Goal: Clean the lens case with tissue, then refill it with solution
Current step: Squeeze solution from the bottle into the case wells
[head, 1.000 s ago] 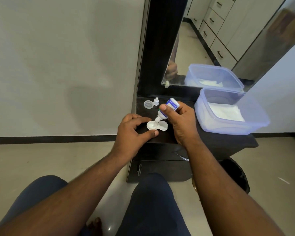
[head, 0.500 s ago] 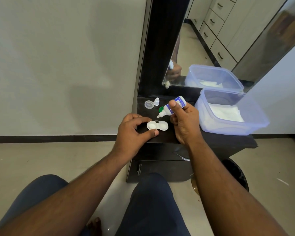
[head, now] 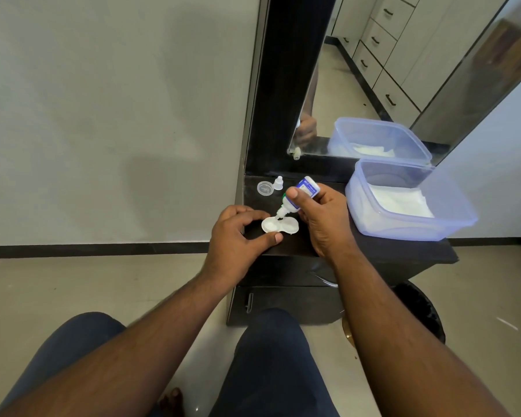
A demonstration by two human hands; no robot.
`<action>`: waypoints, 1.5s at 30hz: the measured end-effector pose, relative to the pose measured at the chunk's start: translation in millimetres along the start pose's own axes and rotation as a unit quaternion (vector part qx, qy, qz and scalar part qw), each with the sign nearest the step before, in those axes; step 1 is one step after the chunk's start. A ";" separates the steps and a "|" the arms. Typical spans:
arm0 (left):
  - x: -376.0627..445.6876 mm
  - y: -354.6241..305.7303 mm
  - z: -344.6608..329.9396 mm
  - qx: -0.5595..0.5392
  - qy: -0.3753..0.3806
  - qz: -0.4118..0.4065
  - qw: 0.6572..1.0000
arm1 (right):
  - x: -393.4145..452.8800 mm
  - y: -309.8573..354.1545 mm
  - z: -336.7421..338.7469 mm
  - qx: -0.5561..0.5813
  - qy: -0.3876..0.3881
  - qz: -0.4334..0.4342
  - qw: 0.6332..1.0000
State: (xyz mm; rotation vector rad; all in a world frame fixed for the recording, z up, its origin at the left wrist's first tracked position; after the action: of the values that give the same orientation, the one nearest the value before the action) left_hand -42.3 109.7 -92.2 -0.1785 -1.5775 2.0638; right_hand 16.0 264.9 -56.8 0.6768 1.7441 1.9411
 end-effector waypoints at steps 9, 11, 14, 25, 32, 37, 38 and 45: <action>-0.9 2.0 -2.0 -0.002 -0.010 -0.001 1.000 | 0.3 0.5 -0.9 0.001 0.001 -0.002 1.000; -0.7 2.4 -1.9 -0.003 -0.010 0.000 1.000 | 0.4 1.3 -0.8 0.016 -0.001 -0.007 1.000; -0.4 3.2 -2.0 -0.001 -0.008 0.000 1.000 | 1.0 0.3 -0.5 0.015 0.001 -0.010 1.000; -0.8 3.5 -2.3 -0.008 -0.011 -0.002 1.000 | 2.5 -1.1 0.1 0.018 0.016 -0.005 1.000; -1.6 2.9 -1.6 -0.006 -0.011 0.001 1.000 | 3.8 -2.7 0.9 0.018 0.015 -0.009 1.000; -2.6 0.7 -1.5 -0.013 -0.013 0.005 1.000 | 1.6 1.8 1.1 0.020 0.020 -0.006 1.000; -2.9 0.4 -1.4 -0.014 -0.011 0.007 1.000 | 0.7 4.1 1.1 0.025 0.017 -0.006 1.000; -2.5 0.5 -0.4 -0.012 -0.010 0.010 1.000 | 1.5 5.1 4.5 0.083 -0.003 -0.029 0.996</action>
State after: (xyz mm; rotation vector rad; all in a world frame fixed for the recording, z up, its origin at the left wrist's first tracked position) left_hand -40.1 108.7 -93.3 -0.1839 -1.6179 2.0688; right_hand 17.6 268.8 -51.3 0.6799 1.9142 1.7676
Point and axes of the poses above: each hand's wrist, its own x-axis towards the middle knuckle, its own z-axis out of the back of the hand, y = z × x, the point moved 3 cm from there along x, towards the middle knuckle, and after that the axes turned 4 degrees about -x, right-handed, at the moved point
